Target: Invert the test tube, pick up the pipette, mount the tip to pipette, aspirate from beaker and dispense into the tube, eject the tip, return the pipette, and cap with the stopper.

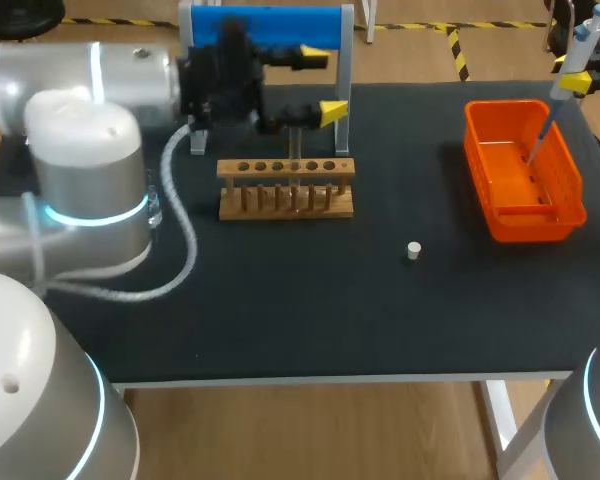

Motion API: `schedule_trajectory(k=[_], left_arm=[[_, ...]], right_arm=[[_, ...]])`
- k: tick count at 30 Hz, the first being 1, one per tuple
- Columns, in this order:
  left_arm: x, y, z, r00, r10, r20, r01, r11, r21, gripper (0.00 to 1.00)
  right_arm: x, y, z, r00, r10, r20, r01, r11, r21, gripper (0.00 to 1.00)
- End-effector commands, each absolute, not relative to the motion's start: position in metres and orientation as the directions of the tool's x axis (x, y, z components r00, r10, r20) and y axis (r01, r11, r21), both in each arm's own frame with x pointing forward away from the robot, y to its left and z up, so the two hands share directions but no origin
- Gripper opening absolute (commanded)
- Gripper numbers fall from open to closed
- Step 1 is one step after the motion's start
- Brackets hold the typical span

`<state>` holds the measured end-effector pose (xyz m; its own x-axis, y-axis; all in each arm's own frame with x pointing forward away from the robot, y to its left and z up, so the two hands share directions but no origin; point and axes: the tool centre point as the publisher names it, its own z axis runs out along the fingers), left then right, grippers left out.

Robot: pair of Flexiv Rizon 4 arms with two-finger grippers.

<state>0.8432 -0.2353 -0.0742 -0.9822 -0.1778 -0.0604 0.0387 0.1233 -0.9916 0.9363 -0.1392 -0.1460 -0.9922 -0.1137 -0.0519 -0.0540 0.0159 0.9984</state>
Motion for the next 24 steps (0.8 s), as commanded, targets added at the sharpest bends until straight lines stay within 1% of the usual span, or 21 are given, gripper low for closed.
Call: schedule_trajectory(k=[1,9,17,18,19,20,24], left_arm=[[0.874,-0.322,-0.069,-0.984,-0.166,-0.056,0.03,0.157,-0.987,1.0],[0.885,-0.384,-0.059,-0.986,-0.151,-0.068,0.041,0.174,-0.984,1.0],[0.89,-0.416,-0.054,-0.983,-0.173,-0.058,0.025,0.189,-0.982,1.0],[0.891,-0.419,-0.053,-0.984,-0.169,-0.058,0.026,0.187,-0.982,0.95],[0.891,-0.422,-0.053,-0.984,-0.167,-0.059,0.027,0.189,-0.982,0.27],[0.891,-0.425,-0.052,-0.986,-0.153,-0.068,0.038,0.188,-0.981,0.0],[0.891,-0.429,-0.051,-0.988,-0.136,-0.071,0.045,0.187,-0.981,0.0]], right_arm=[[0.938,-0.14,-0.146,-0.992,-0.117,-0.052,-0.055,0.017,0.998,0.0],[0.938,-0.14,-0.146,-0.992,-0.117,-0.052,-0.055,0.017,0.998,0.0],[0.938,-0.14,-0.146,-0.992,-0.117,-0.052,-0.055,0.017,0.998,0.0],[0.938,-0.14,-0.146,-0.992,-0.117,-0.052,-0.055,0.017,0.998,0.0],[0.938,-0.14,-0.146,-0.992,-0.117,-0.052,-0.055,0.017,0.998,0.0],[0.938,-0.14,-0.146,-0.992,-0.117,-0.052,-0.055,0.017,0.998,0.0],[0.938,-0.14,-0.146,-0.992,-0.117,-0.052,-0.055,0.017,0.998,0.0]])
